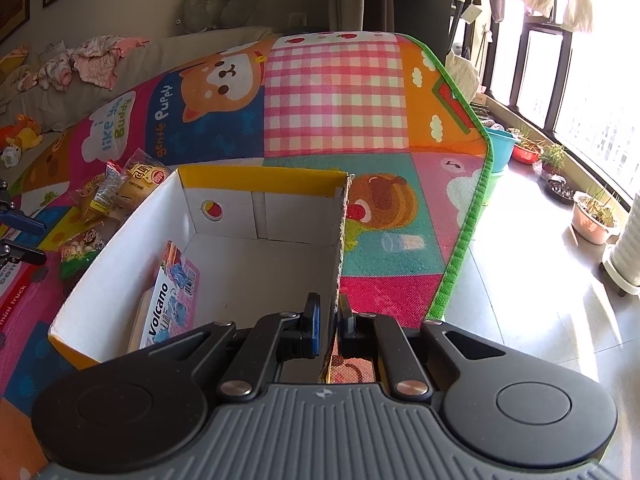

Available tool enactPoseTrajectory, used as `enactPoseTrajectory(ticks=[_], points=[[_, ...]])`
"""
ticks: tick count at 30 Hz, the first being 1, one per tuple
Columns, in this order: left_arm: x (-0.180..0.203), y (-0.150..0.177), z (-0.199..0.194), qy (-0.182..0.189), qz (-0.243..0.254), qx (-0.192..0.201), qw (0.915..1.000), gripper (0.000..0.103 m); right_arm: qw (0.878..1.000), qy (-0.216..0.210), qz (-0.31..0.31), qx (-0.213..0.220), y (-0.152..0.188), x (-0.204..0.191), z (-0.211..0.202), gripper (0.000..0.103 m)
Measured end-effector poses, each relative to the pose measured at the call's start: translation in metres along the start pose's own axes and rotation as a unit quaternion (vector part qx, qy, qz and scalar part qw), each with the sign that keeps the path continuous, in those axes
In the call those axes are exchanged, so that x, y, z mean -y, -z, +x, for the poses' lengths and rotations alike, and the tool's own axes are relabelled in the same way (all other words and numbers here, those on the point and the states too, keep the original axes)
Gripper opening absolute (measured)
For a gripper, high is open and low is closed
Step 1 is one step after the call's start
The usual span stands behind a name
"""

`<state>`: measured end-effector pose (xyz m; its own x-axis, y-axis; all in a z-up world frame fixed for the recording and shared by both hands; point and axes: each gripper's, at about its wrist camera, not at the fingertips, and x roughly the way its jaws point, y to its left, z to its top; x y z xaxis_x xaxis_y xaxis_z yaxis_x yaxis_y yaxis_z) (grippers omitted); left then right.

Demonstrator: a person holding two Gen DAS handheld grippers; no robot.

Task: Organize objects
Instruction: 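Move the left tool back over the mat to the brown swirl lollipop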

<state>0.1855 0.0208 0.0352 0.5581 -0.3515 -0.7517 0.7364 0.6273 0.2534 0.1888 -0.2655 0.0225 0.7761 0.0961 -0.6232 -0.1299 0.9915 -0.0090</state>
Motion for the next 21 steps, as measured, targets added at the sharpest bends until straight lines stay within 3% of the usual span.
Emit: enactPoseTrajectory(ticks=[5, 9, 13, 16, 19, 21], points=[[0.018, -0.02, 0.033, 0.013, 0.083, -0.037, 0.9958, 0.035, 1.0, 0.003, -0.007, -0.006, 0.0, -0.002, 0.003, 0.009], [0.004, -0.021, 0.06, 0.032, 0.071, -0.08, 0.9937, 0.035, 1.0, -0.004, 0.001, -0.005, 0.001, -0.001, 0.001, 0.009], [-0.003, -0.015, 0.065, 0.059, 0.034, -0.092, 0.9934, 0.037, 1.0, -0.008, 0.004, -0.001, 0.003, 0.001, -0.001, 0.009], [0.004, -0.007, 0.058, 0.066, 0.038, -0.102, 0.9919, 0.059, 1.0, -0.01, 0.004, -0.001, 0.003, 0.002, -0.001, 0.009], [0.008, 0.003, 0.049, 0.087, 0.004, -0.109, 0.9903, 0.076, 1.0, -0.011, 0.004, -0.001, 0.003, 0.002, 0.001, 0.009], [0.013, 0.011, 0.045, 0.138, -0.037, -0.127, 0.9816, 0.072, 1.0, -0.011, 0.006, -0.001, 0.004, 0.003, 0.001, 0.009]])
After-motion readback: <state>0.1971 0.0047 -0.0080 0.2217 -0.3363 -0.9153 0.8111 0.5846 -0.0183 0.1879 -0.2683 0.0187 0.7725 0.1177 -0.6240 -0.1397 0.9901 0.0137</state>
